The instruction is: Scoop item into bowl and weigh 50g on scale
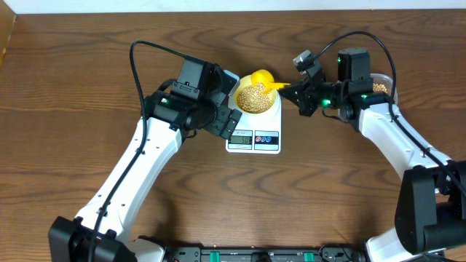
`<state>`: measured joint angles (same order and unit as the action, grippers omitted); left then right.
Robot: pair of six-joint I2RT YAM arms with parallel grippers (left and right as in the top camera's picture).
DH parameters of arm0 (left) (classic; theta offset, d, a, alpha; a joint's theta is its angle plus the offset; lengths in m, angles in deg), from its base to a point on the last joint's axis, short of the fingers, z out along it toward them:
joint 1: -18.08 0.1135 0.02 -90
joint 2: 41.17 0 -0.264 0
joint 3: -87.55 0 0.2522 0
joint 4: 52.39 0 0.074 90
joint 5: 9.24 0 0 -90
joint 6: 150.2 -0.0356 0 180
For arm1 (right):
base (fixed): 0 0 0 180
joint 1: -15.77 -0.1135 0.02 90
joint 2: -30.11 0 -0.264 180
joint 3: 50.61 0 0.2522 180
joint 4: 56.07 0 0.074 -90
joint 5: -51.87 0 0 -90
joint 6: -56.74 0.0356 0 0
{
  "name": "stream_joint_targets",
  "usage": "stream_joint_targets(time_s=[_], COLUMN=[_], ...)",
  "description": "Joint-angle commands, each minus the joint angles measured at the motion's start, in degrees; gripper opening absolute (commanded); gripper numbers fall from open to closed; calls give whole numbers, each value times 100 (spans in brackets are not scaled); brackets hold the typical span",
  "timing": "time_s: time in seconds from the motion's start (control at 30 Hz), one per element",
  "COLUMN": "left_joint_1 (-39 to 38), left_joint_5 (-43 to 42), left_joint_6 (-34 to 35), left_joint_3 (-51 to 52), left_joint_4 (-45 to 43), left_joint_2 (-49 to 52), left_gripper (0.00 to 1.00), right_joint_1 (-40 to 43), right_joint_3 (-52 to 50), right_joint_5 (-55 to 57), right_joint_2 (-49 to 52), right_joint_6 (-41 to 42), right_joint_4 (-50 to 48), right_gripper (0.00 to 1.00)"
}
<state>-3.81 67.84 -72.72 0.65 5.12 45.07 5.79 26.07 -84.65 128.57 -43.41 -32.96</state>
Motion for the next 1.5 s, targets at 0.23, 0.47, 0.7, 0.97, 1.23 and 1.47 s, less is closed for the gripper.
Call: stream_joint_targets(time_s=[0.23,0.47,0.7,0.97,1.23,1.47], left_joint_1=[-7,-7,-7,-7,-7,-7], left_joint_5=[57,57,57,57,57,57], left_joint_6=[-96,-96,-94,-96,-96,-96], left_joint_3=[-22,-22,-22,-22,-22,-22], left_joint_4=[35,35,35,35,35,35], left_joint_2=[-74,-74,-74,-74,-74,-74], left_gripper=[91,91,91,91,91,91], right_joint_1=[20,15,15,15,15,13], right_joint_3=[13,13,13,13,13,13], right_joint_5=[-212,-216,-332,-557,-597,-588], right_joint_2=[-48,-48,-48,-48,-48,-48], right_joint_6=[243,243,247,756,708,588], right_joint_4=[-59,-59,-63,-127,-146,-201], right_gripper=[1,1,1,1,1,1])
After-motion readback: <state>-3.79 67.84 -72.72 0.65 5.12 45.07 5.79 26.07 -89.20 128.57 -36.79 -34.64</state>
